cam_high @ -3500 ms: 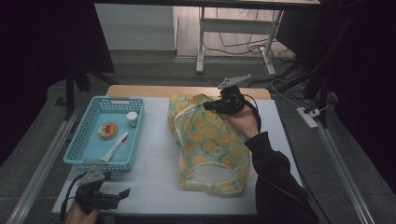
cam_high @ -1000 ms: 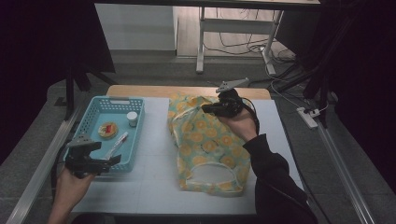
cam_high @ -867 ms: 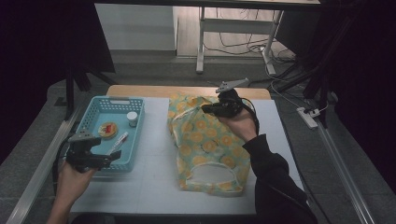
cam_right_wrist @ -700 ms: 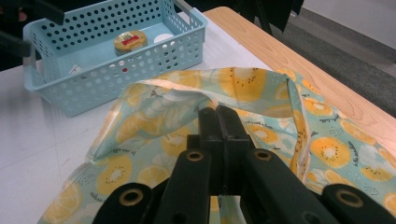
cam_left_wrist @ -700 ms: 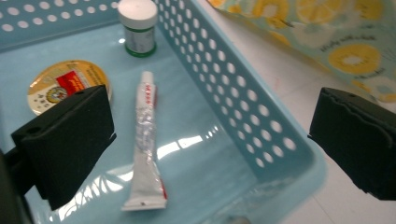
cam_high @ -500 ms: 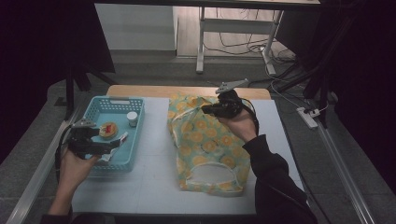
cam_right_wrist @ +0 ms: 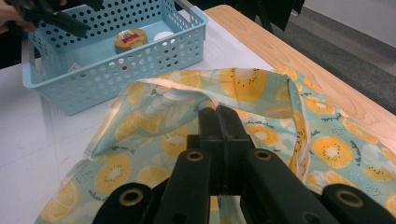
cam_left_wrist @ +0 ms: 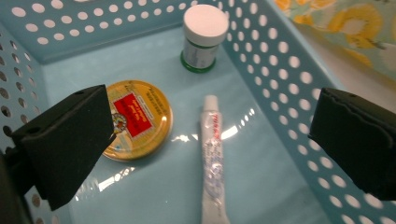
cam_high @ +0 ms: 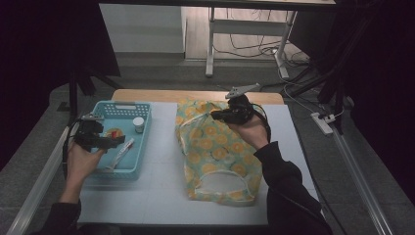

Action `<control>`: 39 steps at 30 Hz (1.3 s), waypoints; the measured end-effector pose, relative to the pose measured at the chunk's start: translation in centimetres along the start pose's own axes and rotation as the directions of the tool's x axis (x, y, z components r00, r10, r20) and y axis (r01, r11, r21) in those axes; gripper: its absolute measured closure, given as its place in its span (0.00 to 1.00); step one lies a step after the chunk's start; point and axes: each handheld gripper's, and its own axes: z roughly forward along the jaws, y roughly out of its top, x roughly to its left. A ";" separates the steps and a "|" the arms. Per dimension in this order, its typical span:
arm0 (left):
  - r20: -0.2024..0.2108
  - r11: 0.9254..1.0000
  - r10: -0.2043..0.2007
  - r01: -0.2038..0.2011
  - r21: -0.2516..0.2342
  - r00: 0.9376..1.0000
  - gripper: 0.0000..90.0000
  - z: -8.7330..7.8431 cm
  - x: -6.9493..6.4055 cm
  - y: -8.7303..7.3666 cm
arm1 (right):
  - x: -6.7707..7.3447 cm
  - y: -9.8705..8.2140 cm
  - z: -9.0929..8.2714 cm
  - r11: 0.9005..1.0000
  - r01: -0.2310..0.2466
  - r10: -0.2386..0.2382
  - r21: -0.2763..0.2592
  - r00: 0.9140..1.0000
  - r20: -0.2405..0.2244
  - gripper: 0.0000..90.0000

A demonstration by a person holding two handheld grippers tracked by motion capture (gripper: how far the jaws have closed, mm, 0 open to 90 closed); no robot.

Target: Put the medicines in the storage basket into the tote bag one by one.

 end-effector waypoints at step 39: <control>-0.091 0.963 0.022 0.003 0.271 0.996 0.00 7.3 3.6 1.4 | -0.1 -0.4 0.3 1.000 -0.004 0.004 0.016 1.000 -0.005 1.00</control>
